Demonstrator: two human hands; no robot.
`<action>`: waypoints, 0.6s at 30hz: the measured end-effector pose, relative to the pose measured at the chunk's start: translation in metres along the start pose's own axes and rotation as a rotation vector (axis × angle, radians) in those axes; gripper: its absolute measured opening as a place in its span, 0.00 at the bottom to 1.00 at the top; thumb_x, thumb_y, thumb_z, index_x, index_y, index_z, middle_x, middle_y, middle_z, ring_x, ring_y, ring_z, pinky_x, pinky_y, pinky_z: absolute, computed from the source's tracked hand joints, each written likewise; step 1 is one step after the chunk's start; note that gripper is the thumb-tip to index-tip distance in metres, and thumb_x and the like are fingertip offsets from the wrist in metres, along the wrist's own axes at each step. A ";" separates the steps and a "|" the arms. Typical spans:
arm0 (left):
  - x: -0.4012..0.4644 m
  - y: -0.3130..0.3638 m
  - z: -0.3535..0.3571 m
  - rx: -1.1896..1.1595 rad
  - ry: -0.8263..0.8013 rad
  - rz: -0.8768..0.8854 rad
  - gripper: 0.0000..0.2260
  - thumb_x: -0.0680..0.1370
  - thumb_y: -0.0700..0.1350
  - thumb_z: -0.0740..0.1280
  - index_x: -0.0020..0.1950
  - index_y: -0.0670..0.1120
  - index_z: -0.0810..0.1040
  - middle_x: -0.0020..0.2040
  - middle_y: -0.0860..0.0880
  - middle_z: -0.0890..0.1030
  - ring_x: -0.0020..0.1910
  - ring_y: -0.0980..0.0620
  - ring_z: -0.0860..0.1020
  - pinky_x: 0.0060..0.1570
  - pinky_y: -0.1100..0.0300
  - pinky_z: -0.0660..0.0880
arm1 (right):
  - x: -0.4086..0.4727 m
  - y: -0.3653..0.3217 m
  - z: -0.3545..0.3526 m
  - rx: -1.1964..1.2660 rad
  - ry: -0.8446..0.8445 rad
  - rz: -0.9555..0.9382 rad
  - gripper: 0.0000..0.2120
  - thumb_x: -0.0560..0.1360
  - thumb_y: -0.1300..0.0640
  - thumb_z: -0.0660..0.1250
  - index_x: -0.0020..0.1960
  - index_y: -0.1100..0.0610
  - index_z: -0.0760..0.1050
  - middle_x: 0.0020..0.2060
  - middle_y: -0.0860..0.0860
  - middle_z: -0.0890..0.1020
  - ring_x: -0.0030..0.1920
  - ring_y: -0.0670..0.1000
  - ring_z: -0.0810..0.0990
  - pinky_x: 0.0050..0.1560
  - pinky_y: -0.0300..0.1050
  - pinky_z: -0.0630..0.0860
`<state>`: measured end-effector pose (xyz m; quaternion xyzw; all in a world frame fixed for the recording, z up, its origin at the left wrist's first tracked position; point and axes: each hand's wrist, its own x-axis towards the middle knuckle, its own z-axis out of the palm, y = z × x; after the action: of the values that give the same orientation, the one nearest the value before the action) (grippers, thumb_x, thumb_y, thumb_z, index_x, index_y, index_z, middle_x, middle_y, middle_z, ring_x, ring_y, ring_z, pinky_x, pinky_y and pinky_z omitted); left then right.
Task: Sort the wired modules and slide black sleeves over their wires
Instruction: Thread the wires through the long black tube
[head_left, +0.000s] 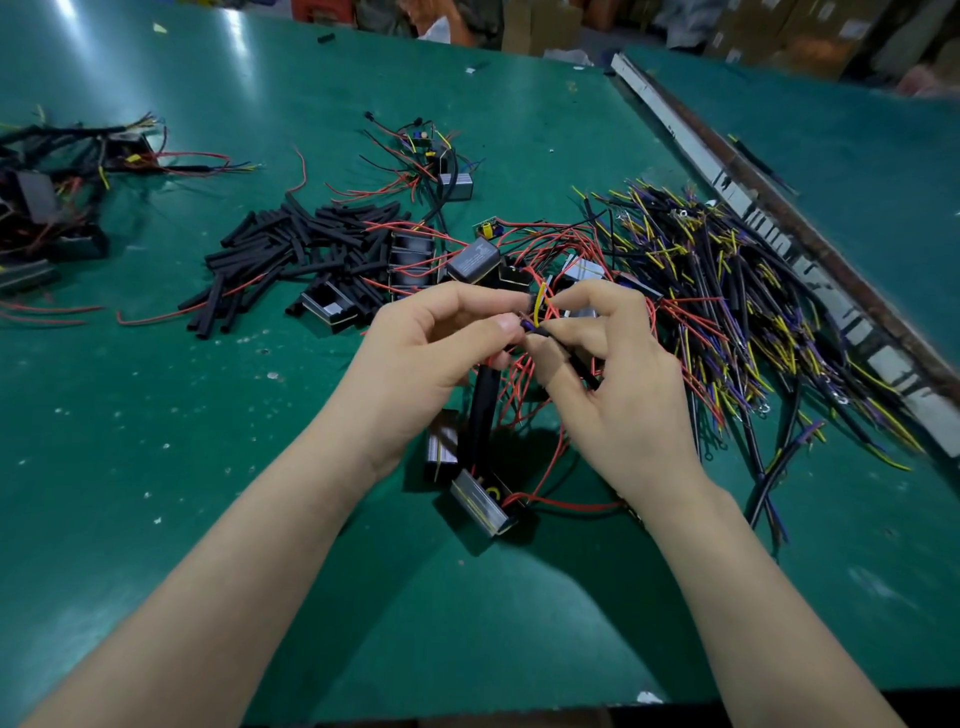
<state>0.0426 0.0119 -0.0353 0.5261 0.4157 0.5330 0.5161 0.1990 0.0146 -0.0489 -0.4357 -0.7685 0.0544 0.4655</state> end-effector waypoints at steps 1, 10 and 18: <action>0.000 0.000 0.000 0.012 0.003 -0.011 0.07 0.75 0.38 0.68 0.47 0.50 0.82 0.38 0.53 0.83 0.34 0.60 0.78 0.37 0.69 0.71 | 0.000 0.000 0.000 0.005 0.000 0.001 0.16 0.76 0.57 0.67 0.57 0.47 0.64 0.40 0.38 0.78 0.49 0.50 0.82 0.46 0.44 0.75; 0.001 -0.005 0.000 0.088 0.083 0.118 0.10 0.74 0.34 0.69 0.44 0.49 0.81 0.36 0.55 0.83 0.34 0.60 0.78 0.36 0.71 0.72 | -0.001 -0.005 0.001 0.035 0.011 0.025 0.16 0.75 0.55 0.68 0.56 0.45 0.64 0.40 0.37 0.77 0.51 0.49 0.82 0.48 0.47 0.76; -0.003 -0.013 0.002 0.745 0.240 0.649 0.05 0.74 0.34 0.69 0.47 0.40 0.83 0.43 0.46 0.80 0.42 0.54 0.78 0.43 0.62 0.75 | 0.000 -0.001 0.004 0.120 -0.007 0.094 0.14 0.74 0.57 0.68 0.55 0.44 0.68 0.38 0.41 0.81 0.43 0.41 0.80 0.41 0.32 0.72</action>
<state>0.0459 0.0105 -0.0487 0.7114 0.4490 0.5383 0.0499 0.1951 0.0148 -0.0505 -0.4423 -0.7443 0.1234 0.4849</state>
